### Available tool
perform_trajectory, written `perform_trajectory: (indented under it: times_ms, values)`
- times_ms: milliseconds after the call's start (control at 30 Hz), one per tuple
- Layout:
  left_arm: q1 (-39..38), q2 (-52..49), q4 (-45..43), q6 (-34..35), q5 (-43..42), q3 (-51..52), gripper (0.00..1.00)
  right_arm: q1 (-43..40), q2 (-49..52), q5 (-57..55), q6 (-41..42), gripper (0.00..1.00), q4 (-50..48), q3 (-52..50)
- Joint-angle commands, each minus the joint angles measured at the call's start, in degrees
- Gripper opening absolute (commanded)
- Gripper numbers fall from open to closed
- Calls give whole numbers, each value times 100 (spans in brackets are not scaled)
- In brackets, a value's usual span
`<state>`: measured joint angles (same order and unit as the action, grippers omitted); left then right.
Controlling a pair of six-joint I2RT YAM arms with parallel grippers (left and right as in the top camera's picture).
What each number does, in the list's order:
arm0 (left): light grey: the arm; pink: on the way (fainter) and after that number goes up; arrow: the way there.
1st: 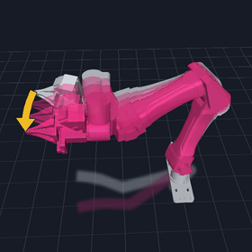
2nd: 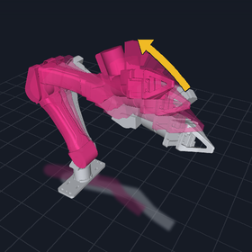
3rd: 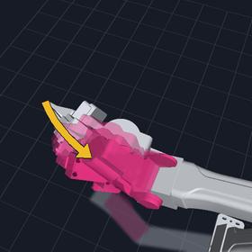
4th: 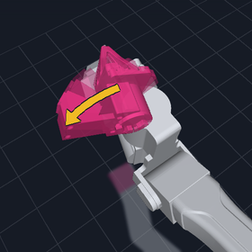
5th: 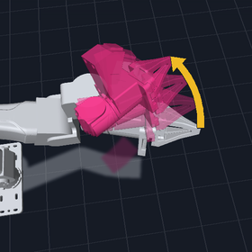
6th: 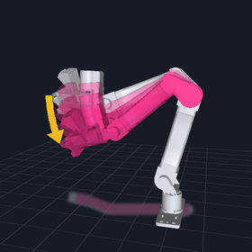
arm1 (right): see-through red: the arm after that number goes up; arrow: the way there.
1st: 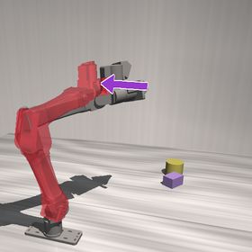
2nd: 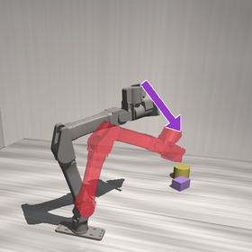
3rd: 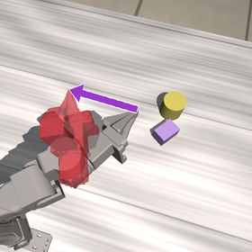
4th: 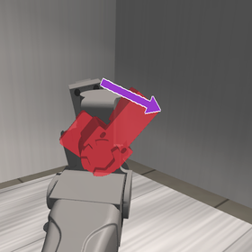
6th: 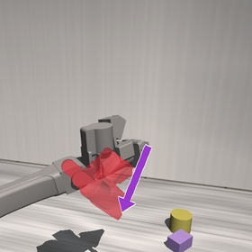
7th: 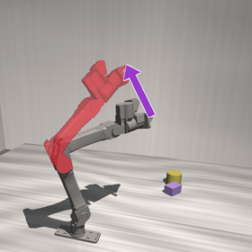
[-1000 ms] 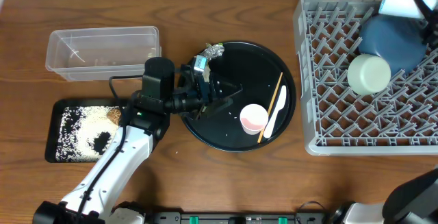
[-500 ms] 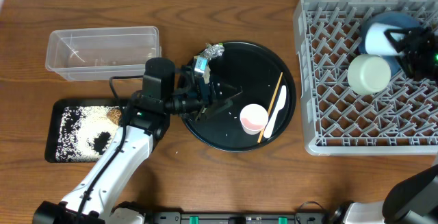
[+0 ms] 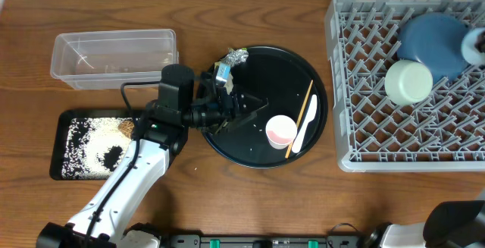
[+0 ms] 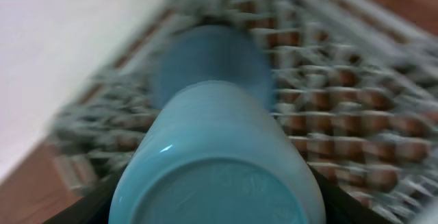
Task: Sort waste into correct bins and load items into the dishwasher rack
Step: 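Place the blue cup inverted in the rack's back corner and release, then reach the left gripper to the pink cup on the round tray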
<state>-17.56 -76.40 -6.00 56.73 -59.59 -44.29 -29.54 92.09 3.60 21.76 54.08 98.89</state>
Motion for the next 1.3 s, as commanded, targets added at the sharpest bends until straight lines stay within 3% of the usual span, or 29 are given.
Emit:
perform_trajectory:
  times_ms: [0,267,633,1267]
  values:
    - [13,-11,90,-168,-33,-7,73,66,79,-1471,94,61,162,79]
    - [15,-13,702,-623,72,-7,73,-293,861,-2168,92,62,426,81]
    - [13,-17,1027,-977,356,-7,73,-994,1351,-1777,-129,61,33,85]
    - [13,-33,1027,-1069,380,-7,73,-1003,2068,-1493,-216,65,-297,87]
